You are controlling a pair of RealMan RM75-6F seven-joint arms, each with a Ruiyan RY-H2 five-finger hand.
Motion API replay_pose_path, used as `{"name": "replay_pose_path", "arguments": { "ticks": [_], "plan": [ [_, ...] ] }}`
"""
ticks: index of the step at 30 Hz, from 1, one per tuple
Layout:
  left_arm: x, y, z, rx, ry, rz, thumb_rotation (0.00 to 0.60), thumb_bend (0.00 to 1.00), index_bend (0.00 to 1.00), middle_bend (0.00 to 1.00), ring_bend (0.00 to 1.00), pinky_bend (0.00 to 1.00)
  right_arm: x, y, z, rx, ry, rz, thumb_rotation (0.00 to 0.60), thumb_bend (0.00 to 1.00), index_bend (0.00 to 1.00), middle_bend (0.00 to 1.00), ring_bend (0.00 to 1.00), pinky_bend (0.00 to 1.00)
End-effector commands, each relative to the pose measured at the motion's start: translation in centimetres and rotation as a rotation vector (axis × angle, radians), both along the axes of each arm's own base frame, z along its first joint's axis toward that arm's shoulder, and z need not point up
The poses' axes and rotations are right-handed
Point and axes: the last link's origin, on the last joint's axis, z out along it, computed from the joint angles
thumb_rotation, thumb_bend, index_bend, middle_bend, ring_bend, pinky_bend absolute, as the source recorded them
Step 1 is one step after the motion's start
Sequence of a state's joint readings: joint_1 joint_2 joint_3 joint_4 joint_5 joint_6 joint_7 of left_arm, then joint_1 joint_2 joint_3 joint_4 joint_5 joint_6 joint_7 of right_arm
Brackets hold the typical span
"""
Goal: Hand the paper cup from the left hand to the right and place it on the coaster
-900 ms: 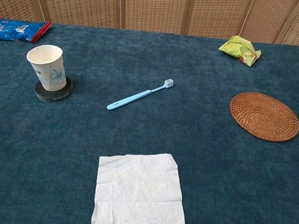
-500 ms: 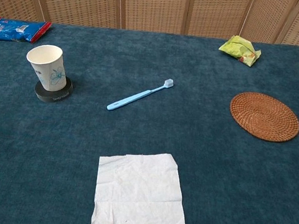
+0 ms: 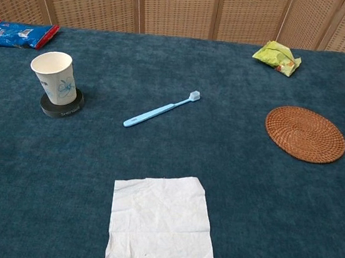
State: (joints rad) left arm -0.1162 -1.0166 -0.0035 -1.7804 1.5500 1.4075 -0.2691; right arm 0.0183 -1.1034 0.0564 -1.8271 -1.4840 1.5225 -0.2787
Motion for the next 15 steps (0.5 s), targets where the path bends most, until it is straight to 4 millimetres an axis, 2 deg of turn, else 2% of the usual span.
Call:
{"name": "replay_pose_path", "arguments": {
  "ticks": [1, 7, 15],
  "plan": [
    [-0.6, 2.4, -0.1, -0.029, 0.008, 0.042, 0.543, 0.48, 0.01, 0.01, 0.00, 0.00, 0.0, -0.2, -0.1, 0.002, 0.002, -0.005, 0.600, 0.37, 0.00, 0.00, 0.00, 0.00],
    [-1.0, 5.6, -1.5, -0.120, 0.080, 0.091, 0.538, 0.48, 0.00, 0.00, 0.00, 0.00, -0.2, -0.4, 0.2, -0.006, 0.003, -0.031, 0.600, 0.38, 0.00, 0.00, 0.00, 0.00],
    [0.7, 9.9, -3.7, -0.189, 0.163, 0.063, 0.538, 0.48, 0.00, 0.00, 0.00, 0.00, -0.5, -0.8, 0.4, -0.015, 0.006, -0.058, 0.600, 0.37, 0.00, 0.00, 0.00, 0.00]
  ]
}}
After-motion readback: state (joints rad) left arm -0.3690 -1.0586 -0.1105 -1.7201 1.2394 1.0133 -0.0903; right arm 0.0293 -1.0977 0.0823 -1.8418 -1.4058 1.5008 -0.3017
